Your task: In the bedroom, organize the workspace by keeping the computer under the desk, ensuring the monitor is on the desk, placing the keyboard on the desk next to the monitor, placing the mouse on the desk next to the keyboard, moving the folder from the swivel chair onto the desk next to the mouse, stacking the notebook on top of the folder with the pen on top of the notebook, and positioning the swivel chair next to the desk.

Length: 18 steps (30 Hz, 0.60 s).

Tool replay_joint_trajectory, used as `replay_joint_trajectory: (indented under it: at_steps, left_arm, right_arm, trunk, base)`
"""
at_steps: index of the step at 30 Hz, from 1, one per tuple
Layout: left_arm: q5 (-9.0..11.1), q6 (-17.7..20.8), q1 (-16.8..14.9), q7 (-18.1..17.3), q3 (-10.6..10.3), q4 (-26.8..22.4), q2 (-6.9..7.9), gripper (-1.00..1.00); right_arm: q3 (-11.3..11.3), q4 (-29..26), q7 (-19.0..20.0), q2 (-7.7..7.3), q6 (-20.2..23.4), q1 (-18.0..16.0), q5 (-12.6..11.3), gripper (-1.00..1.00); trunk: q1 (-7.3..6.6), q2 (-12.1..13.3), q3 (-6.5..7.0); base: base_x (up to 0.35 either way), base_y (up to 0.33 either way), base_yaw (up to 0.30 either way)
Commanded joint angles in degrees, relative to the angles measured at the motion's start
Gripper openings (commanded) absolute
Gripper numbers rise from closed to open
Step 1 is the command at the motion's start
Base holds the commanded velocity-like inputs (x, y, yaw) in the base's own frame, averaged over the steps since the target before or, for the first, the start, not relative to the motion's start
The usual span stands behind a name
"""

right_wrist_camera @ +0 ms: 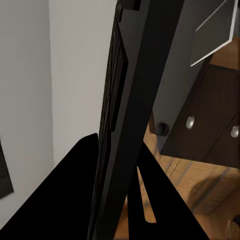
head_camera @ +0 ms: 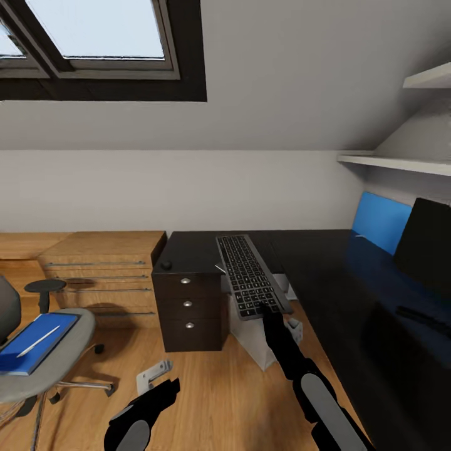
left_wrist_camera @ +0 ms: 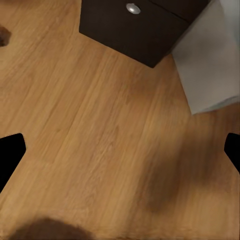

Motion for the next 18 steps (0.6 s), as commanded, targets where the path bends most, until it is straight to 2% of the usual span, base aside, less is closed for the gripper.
replay_joint_trajectory:
  at_steps: [1,18]
  left_arm:
    - [0.29,0.14,-0.06,0.43,-0.11,-0.08,0.05,1.00]
    - [0.41,0.21,-0.06,0.41,-0.06,-0.07,0.14,1.00]
  right_arm:
    - [0.22,-0.07,-0.10,-0.07,-0.41,-0.06,-0.63,-1.00]
    - [0.19,0.10,0.12,-0.26,-0.27,-0.06,-0.67,-1.00]
  trunk:
    - [-0.26,0.37,0.12]
    - [-4.00,7.19,3.17]
  base:
    - [-0.335,0.000,0.000]
    - [-0.334,0.000,0.000]
